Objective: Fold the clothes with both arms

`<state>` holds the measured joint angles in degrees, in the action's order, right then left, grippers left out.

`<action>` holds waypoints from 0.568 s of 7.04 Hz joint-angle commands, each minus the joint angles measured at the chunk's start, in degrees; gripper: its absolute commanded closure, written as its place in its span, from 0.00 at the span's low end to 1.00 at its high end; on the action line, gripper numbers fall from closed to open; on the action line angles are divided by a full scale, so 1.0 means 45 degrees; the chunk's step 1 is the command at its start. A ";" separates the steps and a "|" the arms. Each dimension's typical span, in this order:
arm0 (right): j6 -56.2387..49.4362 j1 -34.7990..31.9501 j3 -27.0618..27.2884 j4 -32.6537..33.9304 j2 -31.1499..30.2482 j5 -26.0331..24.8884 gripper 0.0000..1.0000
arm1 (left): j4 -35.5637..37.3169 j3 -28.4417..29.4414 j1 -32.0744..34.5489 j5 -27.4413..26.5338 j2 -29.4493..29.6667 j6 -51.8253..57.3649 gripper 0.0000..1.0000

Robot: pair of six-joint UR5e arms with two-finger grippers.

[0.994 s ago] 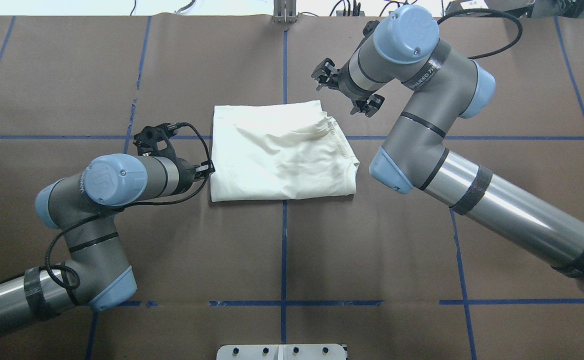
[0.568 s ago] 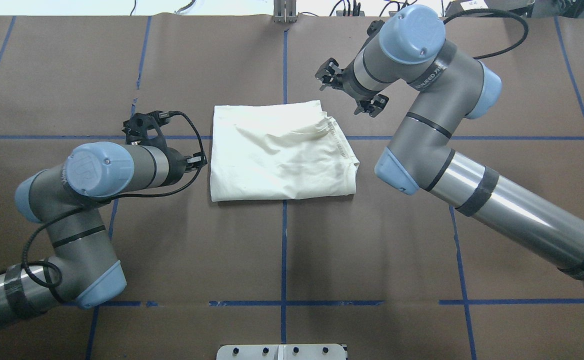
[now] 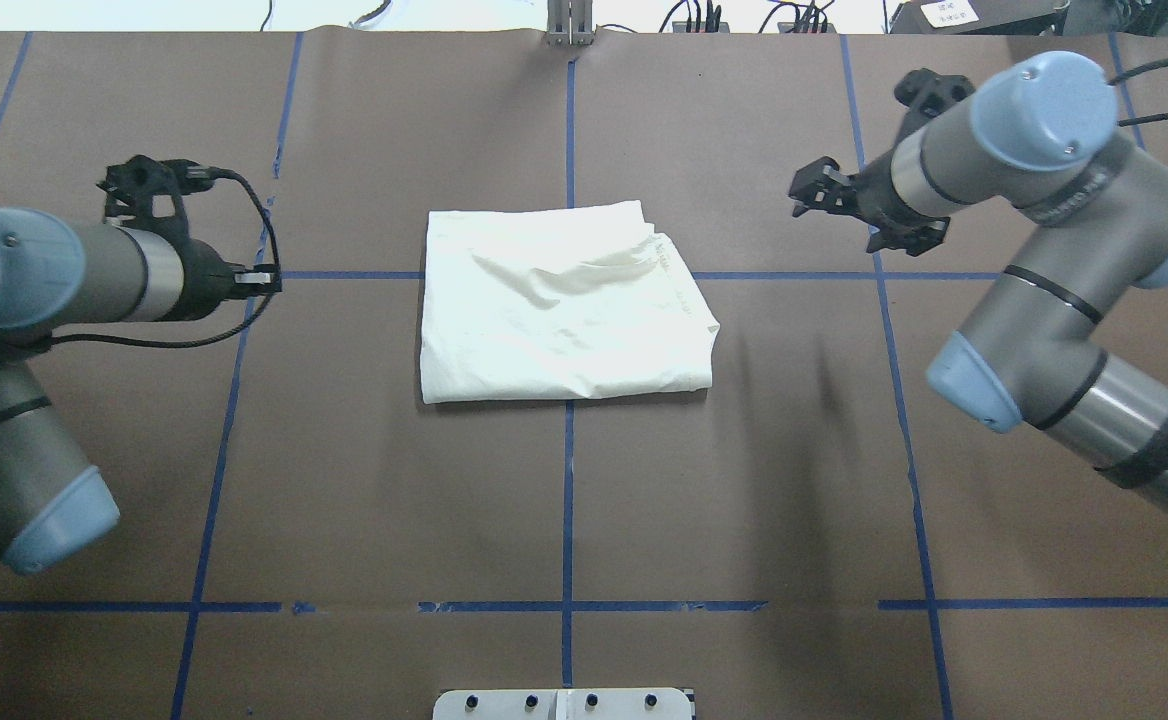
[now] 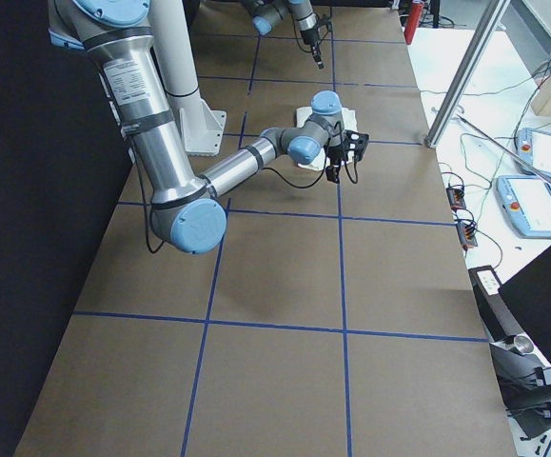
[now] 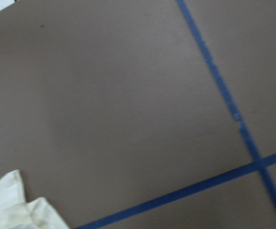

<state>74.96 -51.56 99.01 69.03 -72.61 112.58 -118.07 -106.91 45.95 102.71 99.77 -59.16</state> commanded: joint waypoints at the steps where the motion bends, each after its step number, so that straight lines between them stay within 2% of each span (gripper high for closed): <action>1: -0.4138 -0.2474 0.0576 0.0012 -0.2275 0.1476 0.00 | -0.0032 -0.0089 0.3153 0.2301 -0.1287 0.4396 1.00; 2: -0.6497 -0.4112 0.0441 0.0089 -0.2902 0.2492 0.00 | 0.0142 0.0046 0.5006 0.3357 -0.1524 0.6833 1.00; 3: -0.8977 -0.5463 0.0479 0.1424 -0.3102 0.2985 0.00 | 0.0724 0.0550 0.6919 0.4199 -0.1507 0.9081 1.00; 4: -1.2095 -0.6656 0.0518 0.3120 -0.3220 0.3609 0.00 | 0.1929 0.1445 0.8446 0.5638 -0.1313 1.1404 0.96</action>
<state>36.46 -74.38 101.18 75.24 -85.90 125.26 -114.45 -104.28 74.82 121.20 93.41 -20.58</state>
